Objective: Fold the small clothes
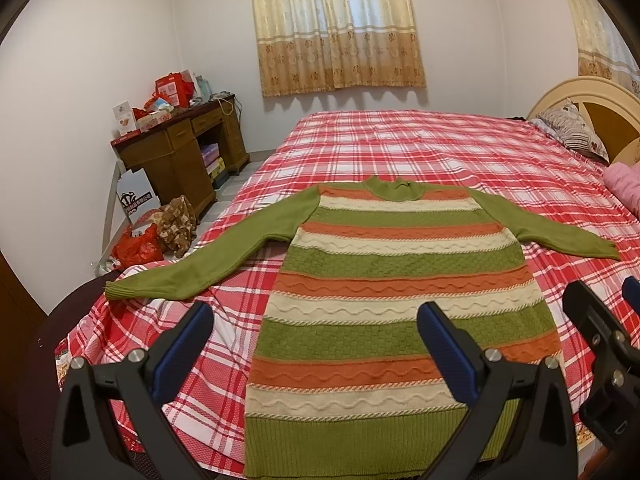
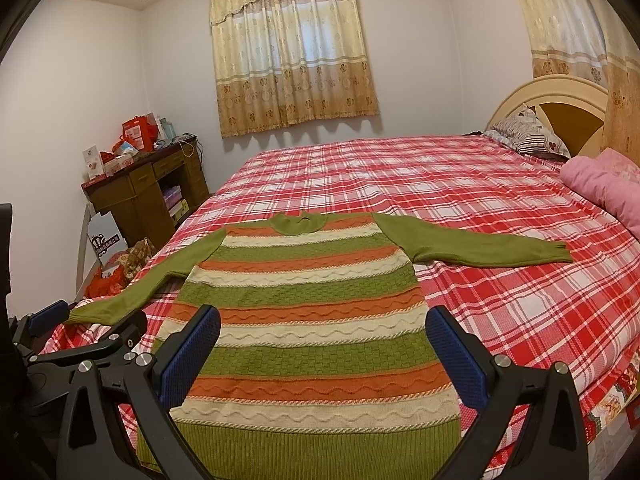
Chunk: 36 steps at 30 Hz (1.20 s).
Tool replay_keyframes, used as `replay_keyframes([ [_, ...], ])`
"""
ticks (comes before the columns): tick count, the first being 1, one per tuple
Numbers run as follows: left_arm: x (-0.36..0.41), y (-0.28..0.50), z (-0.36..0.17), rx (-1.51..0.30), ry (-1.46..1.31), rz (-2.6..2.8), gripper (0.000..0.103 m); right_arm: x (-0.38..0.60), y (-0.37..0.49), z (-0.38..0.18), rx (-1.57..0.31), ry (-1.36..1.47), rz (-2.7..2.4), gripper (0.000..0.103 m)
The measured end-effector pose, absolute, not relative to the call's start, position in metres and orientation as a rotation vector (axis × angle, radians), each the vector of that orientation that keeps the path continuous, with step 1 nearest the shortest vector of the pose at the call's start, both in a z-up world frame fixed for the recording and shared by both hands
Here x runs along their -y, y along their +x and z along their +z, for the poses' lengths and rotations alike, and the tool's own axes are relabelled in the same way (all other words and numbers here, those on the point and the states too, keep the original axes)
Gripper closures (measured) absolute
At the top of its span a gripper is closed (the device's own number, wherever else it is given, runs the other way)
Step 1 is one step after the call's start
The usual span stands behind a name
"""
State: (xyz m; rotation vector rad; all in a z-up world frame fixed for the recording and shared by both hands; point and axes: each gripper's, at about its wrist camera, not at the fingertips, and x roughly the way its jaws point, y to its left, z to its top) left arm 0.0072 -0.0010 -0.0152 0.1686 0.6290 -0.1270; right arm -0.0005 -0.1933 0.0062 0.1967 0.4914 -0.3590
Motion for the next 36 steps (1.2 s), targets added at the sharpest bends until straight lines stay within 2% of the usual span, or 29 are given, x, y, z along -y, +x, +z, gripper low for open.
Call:
replay_keyframes([
  [21,0.004,0.013,-0.023,-0.653,0.16,-0.132,0.0,0.196,0.003,0.003,-0.489,0.185,-0.374,0.001],
  [30,0.008,0.039,-0.033,-0.695,0.146,-0.134,0.0,0.206,0.022,0.004,-0.453,0.097,-0.418,0.001],
  [36,0.016,0.062,-0.039,-0.686,0.138,-0.176,0.0,0.238,0.048,-0.008,-0.492,0.103,-0.427,0.001],
])
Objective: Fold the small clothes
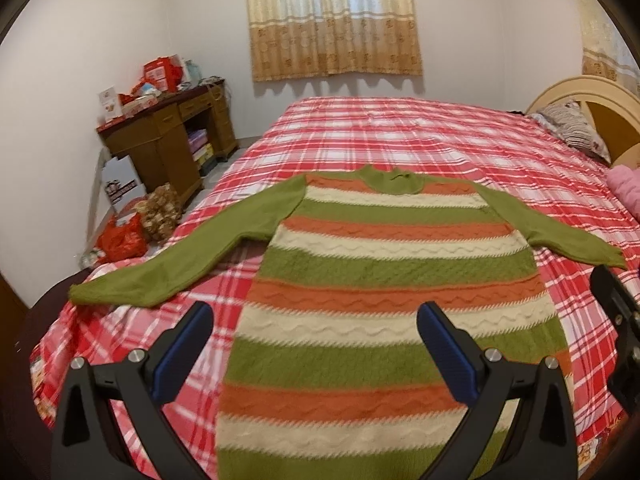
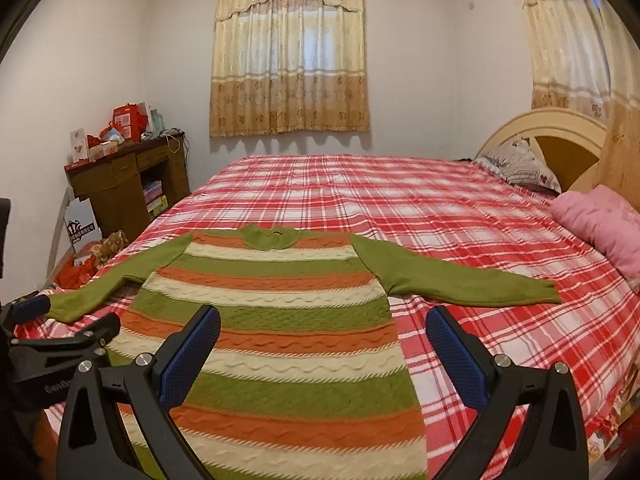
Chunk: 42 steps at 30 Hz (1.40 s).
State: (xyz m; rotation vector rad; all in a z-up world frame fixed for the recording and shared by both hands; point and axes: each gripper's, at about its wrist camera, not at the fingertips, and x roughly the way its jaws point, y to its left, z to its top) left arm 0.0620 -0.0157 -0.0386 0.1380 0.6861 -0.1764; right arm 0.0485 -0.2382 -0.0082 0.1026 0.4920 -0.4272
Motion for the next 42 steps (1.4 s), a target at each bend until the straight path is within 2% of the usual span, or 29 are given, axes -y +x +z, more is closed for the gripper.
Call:
replay_keyframes([
  [6,0.022,0.112,-0.051,-0.729,0.11,-0.18,0.0,0.313,0.064,-0.029,-0.558,0.212,-0.54,0.001],
  [16,0.016,0.182,-0.083,-0.718,0.108,-0.04,0.0,0.539,0.016,-0.046,-0.579,0.498,-0.845,0.002],
  [17,0.016,0.185,-0.086,-0.722,0.104,-0.029,0.0,0.559,0.009,-0.05,-0.587,0.513,-0.887,0.004],
  [18,0.014,0.188,-0.091,-0.725,0.101,-0.011,0.0,0.582,0.0,-0.055,-0.593,0.542,-0.918,0.011],
  [19,0.012,0.191,-0.097,-0.73,0.1,0.01,0.0,0.604,-0.011,-0.06,-0.595,0.58,-0.938,0.025],
  [21,0.009,0.195,-0.108,-0.738,0.101,0.04,0.0,0.635,-0.029,-0.069,-0.596,0.639,-0.976,0.034],
  [26,0.009,0.202,-0.134,-0.762,0.104,0.095,0.0,0.68,-0.047,-0.092,-0.567,0.757,-1.045,0.034],
  [28,0.01,0.203,-0.143,-0.787,0.115,0.095,0.0,0.683,-0.037,-0.101,-0.613,0.761,-1.023,0.034],
  [32,0.013,0.202,-0.141,-0.781,0.116,0.078,0.0,0.678,-0.007,-0.106,-0.718,0.596,-1.017,0.035],
  [35,0.014,0.204,-0.142,-0.787,0.092,0.062,0.0,0.672,0.003,-0.11,-0.76,0.526,-1.028,0.053],
  [37,0.008,0.206,-0.143,-0.801,0.042,0.035,0.0,0.672,0.005,-0.108,-0.757,0.526,-0.996,0.078],
  [39,0.001,0.21,-0.146,-0.812,-0.014,0.007,0.0,0.67,0.012,-0.108,-0.777,0.516,-0.959,0.093],
  [42,0.001,0.209,-0.146,-0.805,-0.026,-0.005,0.0,0.661,0.019,-0.097,-0.787,0.486,-0.933,0.097],
])
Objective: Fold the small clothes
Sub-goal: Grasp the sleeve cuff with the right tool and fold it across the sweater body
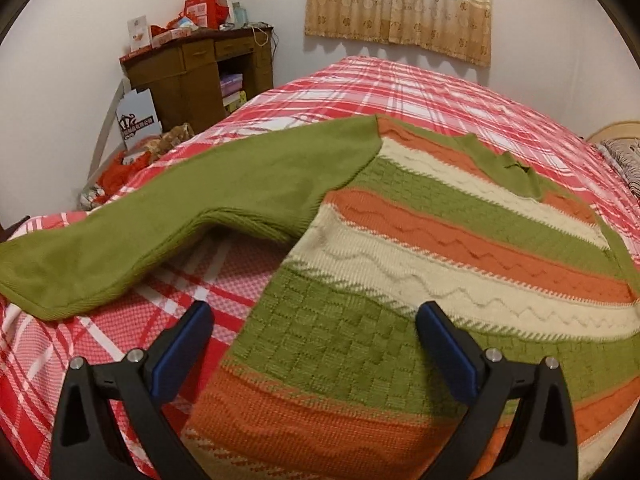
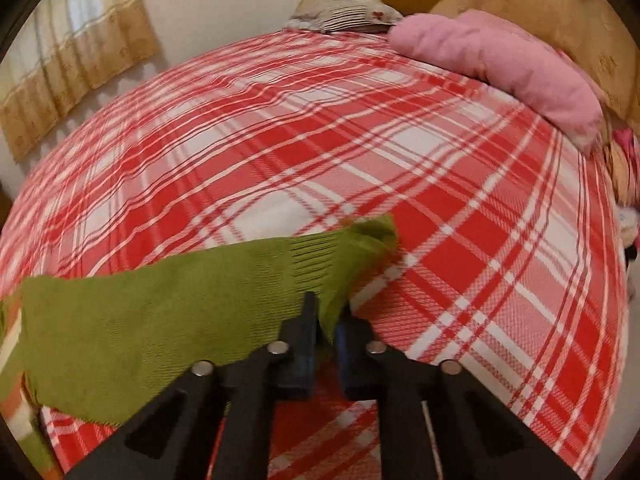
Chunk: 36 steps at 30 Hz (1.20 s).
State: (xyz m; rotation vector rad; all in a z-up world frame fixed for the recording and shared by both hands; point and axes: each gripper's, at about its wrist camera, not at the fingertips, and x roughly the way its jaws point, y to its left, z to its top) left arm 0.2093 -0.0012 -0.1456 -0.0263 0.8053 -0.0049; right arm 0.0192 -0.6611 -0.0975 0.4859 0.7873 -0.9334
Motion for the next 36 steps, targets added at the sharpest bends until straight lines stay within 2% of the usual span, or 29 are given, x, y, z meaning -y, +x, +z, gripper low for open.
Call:
replay_keyframes([
  [11,0.001,0.21,-0.147,-0.787,-0.029,-0.011,0.0,0.555,0.057,0.009,-0.575,0.463,-0.645,0.097],
  [18,-0.002,0.208,-0.146,-0.777,-0.035,-0.019,0.0,0.433,0.116,0.033,-0.566,0.46,-0.338,0.097],
  [24,-0.004,0.207,-0.146,-0.77,-0.04,-0.024,0.0,0.334,0.19,0.004,-0.634,0.467,-0.114,0.097],
  [31,-0.004,0.207,-0.146,-0.761,-0.042,-0.028,0.0,0.239,0.264,-0.07,-0.76,0.494,0.064,0.097],
  [36,-0.005,0.206,-0.147,-0.752,-0.047,-0.034,0.0,0.213,0.295,-0.118,-0.831,0.528,0.15,0.097],
])
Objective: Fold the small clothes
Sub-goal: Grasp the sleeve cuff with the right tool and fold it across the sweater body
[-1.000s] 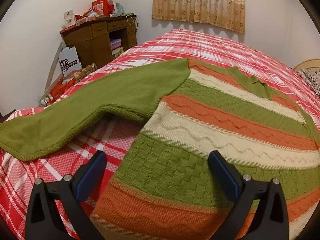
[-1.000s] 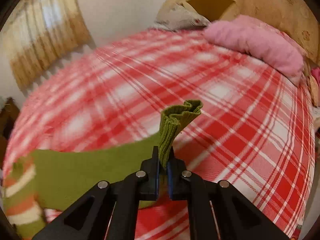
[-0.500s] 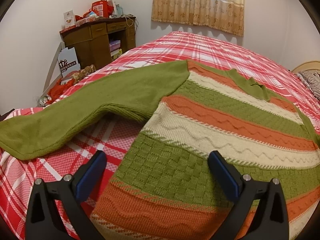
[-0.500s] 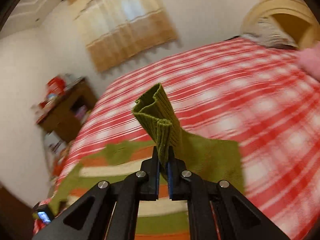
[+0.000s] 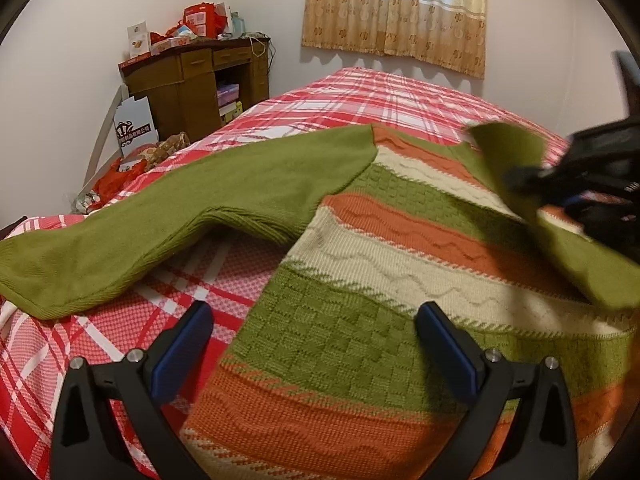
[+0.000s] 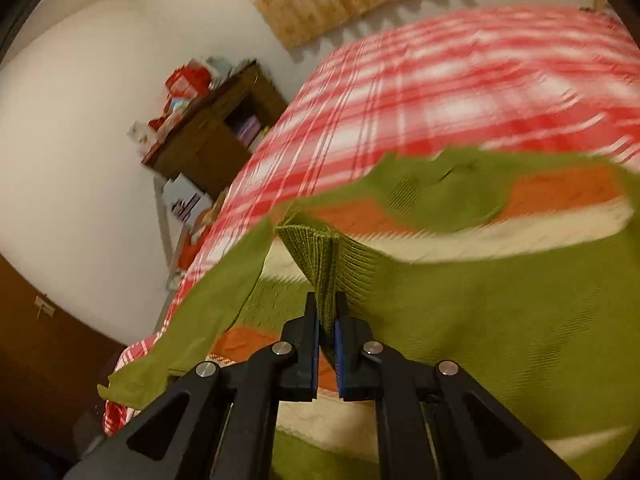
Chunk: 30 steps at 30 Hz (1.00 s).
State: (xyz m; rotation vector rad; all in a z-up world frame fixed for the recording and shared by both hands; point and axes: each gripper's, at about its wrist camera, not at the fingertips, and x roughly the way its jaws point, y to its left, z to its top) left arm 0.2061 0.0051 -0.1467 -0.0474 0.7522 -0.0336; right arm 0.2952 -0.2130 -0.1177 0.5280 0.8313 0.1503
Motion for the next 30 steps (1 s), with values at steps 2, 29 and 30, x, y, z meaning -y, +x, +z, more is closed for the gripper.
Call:
replay_keyframes([
  [2,-0.005,0.206,-0.147,-0.749,-0.049,-0.035,0.0,0.208,0.302,-0.131,-0.848,0.539,0.196,0.097],
  [29,-0.005,0.207,-0.148,-0.751,-0.027,-0.024,0.0,0.228,0.237,-0.138,-0.825,0.35,0.09,0.053],
  [30,-0.005,0.207,-0.148,-0.752,-0.027,-0.024,0.0,0.224,0.239,-0.136,-0.834,0.368,0.127,0.053],
])
